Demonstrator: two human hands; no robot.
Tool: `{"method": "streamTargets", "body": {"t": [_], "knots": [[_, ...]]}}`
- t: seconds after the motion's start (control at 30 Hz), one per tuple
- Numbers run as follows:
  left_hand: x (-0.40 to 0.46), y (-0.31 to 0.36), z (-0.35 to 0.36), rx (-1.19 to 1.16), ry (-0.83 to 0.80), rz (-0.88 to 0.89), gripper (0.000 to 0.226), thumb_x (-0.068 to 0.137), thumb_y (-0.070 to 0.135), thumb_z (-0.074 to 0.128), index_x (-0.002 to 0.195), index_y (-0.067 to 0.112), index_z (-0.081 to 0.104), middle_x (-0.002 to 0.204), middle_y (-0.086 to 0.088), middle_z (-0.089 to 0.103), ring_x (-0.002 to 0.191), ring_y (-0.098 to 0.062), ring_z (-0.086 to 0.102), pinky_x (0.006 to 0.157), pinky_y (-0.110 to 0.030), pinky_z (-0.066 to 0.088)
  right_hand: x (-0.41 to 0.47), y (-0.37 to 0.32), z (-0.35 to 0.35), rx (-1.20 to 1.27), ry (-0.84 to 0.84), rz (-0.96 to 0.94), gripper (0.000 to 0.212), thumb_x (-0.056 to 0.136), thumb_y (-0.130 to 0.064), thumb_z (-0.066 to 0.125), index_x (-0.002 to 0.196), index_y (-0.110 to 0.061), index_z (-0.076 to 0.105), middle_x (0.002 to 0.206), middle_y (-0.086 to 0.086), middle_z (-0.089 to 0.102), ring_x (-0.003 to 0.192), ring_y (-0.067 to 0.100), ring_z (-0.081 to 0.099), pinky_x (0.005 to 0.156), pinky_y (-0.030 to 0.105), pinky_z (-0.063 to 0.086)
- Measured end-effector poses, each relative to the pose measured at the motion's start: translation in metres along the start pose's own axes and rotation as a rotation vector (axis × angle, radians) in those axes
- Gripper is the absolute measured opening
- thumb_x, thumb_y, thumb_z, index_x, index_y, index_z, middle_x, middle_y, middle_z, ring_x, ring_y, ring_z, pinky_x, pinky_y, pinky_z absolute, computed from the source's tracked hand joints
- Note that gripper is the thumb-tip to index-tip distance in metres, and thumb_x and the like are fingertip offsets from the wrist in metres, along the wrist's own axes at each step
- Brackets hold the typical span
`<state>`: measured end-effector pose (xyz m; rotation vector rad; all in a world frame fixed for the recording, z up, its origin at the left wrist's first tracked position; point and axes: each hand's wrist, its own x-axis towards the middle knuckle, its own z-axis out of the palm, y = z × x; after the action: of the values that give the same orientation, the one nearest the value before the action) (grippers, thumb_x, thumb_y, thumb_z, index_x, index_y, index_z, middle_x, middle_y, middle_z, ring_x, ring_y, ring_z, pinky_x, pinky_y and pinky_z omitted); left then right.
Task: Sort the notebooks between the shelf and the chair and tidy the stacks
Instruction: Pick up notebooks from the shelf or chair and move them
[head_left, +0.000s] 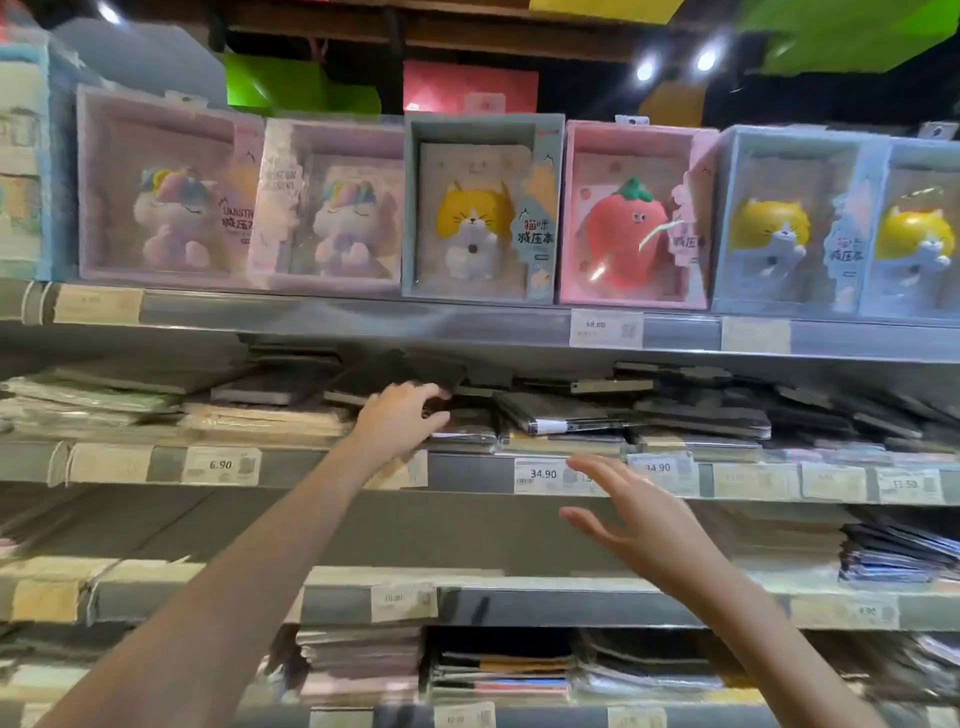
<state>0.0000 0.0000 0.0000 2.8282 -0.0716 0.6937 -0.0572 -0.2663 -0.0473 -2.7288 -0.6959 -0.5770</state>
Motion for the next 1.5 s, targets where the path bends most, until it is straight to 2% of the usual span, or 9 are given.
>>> {"method": "streamTargets", "body": {"t": [0.13,0.27,0.43,0.63,0.8,1.07,1.27,1.37,1.5], "knots": [[0.016,-0.005,0.009,-0.01,-0.061,-0.174,0.039,0.092,0.043,0.051,0.111,0.009,0.058,0.094,-0.006,0.058,0.085,-0.024,0.054,0.074,-0.032,0.042,0.01,0.018,0.012,-0.027,0.037,-0.027,0.075,0.075,-0.078,0.02,0.14,-0.042,0.03,0.145,-0.022,0.032,0.135,0.006,0.032,0.113,0.031,0.027],[0.019,0.001,0.016,0.16,0.033,-0.114,0.03,0.098,0.03,0.041,0.114,0.019,0.063,0.111,-0.007,0.064,0.103,-0.026,0.058,0.084,-0.032,0.041,0.022,0.035,0.02,-0.021,0.175,-0.079,0.073,0.079,-0.075,0.02,0.13,-0.033,0.05,0.132,-0.018,0.052,0.12,0.001,0.046,0.106,0.031,0.035],[0.023,-0.003,0.028,0.254,0.151,-0.178,0.021,0.096,0.02,0.043,0.09,0.01,0.06,0.092,-0.009,0.067,0.084,-0.027,0.061,0.074,-0.034,0.045,0.041,0.045,0.009,-0.028,0.128,-0.126,0.058,0.087,-0.061,0.035,0.138,-0.033,0.038,0.142,-0.02,0.036,0.133,0.002,0.031,0.108,0.015,0.003],[0.031,-0.017,0.018,0.162,0.021,-0.164,0.045,0.085,0.057,0.052,0.103,0.018,0.067,0.095,-0.002,0.067,0.085,-0.02,0.059,0.065,-0.029,0.041,0.061,0.046,0.004,-0.035,0.059,-0.144,0.057,0.09,-0.055,0.036,0.141,-0.031,0.033,0.149,-0.015,0.03,0.137,0.004,0.025,0.114,0.023,0.009],[0.037,-0.037,0.015,-0.09,-0.121,-0.062,0.021,0.086,0.034,0.061,0.105,0.031,0.071,0.102,0.015,0.067,0.094,-0.008,0.058,0.078,-0.027,0.048,0.082,0.056,0.002,-0.067,0.134,-0.141,0.051,0.092,-0.053,0.04,0.137,-0.028,0.04,0.144,-0.011,0.039,0.133,0.007,0.033,0.109,0.028,0.026],[0.047,-0.034,0.033,0.089,0.109,-0.125,0.021,0.091,0.025,0.052,0.096,0.029,0.072,0.099,0.009,0.069,0.089,-0.015,0.06,0.084,-0.036,0.049,0.136,0.085,-0.004,-0.003,0.179,-0.033,0.044,0.092,-0.045,0.049,0.132,-0.026,0.045,0.13,-0.001,0.054,0.108,0.018,0.055,0.082,0.031,0.048],[0.023,-0.005,0.028,0.031,0.247,-0.093,0.018,0.09,0.037,0.054,0.092,0.036,0.072,0.092,0.009,0.071,0.089,-0.018,0.061,0.07,-0.03,0.037,0.189,0.1,0.0,0.065,-0.029,0.062,0.055,0.09,-0.04,0.055,0.139,-0.023,0.038,0.143,0.002,0.043,0.128,0.023,0.042,0.102,0.035,0.038],[0.001,0.009,0.023,0.008,0.262,-0.061,0.016,0.086,0.046,0.054,0.086,0.043,0.07,0.094,0.013,0.072,0.088,-0.015,0.063,0.066,-0.027,0.037,0.203,0.105,0.005,0.068,-0.055,0.056,0.056,0.088,-0.04,0.059,0.137,-0.02,0.042,0.14,0.003,0.047,0.125,0.024,0.045,0.102,0.036,0.039],[-0.022,0.016,0.026,-0.077,0.376,-0.022,0.012,0.083,0.033,0.064,0.078,0.041,0.072,0.103,0.018,0.069,0.104,-0.01,0.063,0.068,-0.026,0.046,0.211,0.113,0.012,0.1,-0.041,0.047,0.048,0.084,-0.041,0.063,0.128,-0.024,0.054,0.13,0.002,0.057,0.116,0.022,0.053,0.097,0.035,0.042]]}}
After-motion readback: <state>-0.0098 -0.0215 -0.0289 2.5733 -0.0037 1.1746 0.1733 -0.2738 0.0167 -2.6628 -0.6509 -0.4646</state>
